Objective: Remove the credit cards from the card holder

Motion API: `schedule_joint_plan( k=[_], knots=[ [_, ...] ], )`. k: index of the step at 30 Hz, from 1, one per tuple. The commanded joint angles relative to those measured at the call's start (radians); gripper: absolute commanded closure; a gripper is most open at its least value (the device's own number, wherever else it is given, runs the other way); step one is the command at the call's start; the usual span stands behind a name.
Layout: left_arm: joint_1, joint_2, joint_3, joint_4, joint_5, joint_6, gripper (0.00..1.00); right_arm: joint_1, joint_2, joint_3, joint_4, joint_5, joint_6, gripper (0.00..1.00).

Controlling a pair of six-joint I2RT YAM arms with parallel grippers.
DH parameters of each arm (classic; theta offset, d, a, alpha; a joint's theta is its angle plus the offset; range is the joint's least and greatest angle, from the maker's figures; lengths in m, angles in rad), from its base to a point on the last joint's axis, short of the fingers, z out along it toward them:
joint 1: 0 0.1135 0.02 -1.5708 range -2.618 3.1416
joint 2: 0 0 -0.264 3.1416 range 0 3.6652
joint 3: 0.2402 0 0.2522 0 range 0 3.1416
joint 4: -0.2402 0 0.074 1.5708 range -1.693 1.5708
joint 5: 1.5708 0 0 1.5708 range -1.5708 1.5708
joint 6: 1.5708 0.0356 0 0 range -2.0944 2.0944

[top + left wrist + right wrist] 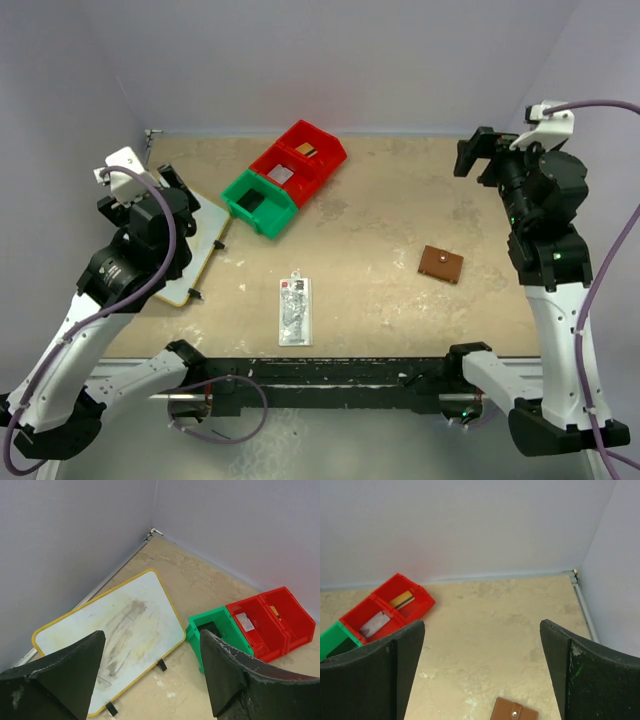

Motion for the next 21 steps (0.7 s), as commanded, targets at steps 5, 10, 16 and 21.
schedule_joint_plan(
  k=[5, 10, 16, 21],
  knots=[
    [0.158, 0.070, -0.041, 0.085, 0.191, 0.007, 0.24, -0.006, -0.070, -0.212, 0.068, -0.068, 0.078, 0.00],
    [0.273, 0.188, -0.052, 0.158, 0.445, -0.033, 0.23, -0.009, -0.110, -0.368, 0.115, -0.118, 0.124, 0.00],
    [0.289, 0.457, 0.080, 0.170, 0.633, -0.051, 0.22, -0.012, -0.151, -0.530, 0.163, -0.179, 0.190, 0.00],
    [0.257, 0.734, 0.260, 0.161, 0.720, -0.080, 0.21, -0.017, -0.180, -0.601, 0.169, -0.221, 0.236, 0.00]
  ],
)
